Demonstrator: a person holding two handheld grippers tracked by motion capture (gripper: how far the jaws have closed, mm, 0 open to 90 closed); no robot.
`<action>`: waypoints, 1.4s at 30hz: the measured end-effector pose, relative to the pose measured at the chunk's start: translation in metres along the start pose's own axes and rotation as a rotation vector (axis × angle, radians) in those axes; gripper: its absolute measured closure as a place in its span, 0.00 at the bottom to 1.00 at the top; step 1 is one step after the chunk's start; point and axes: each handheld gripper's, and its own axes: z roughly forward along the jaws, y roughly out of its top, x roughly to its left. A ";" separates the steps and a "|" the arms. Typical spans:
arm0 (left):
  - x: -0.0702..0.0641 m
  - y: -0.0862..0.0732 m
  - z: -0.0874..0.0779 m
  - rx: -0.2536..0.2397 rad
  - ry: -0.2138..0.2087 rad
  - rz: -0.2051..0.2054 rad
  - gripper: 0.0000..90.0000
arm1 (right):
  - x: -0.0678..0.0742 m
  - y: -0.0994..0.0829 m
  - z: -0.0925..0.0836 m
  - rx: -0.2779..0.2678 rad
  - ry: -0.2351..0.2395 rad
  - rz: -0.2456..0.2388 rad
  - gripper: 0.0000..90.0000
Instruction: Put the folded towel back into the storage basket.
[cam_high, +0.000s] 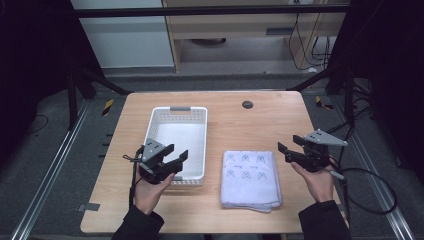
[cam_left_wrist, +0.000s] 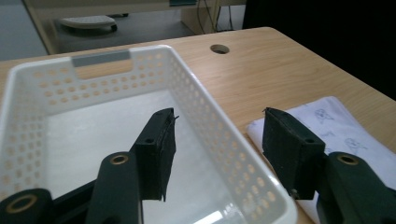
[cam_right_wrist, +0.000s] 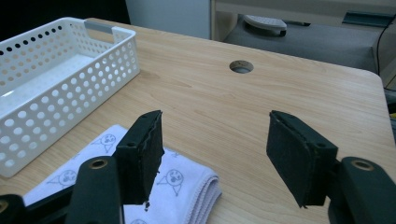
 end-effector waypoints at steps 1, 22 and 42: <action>-0.004 0.000 0.003 0.005 -0.006 0.005 0.48 | 0.001 0.001 0.002 0.003 0.003 -0.001 0.40; -0.064 -0.011 0.041 0.093 -0.097 0.090 0.53 | 0.005 -0.001 0.028 0.082 0.005 -0.029 0.35; -0.101 -0.039 0.071 0.210 -0.115 0.158 0.50 | -0.001 -0.034 0.045 0.161 0.018 0.013 0.35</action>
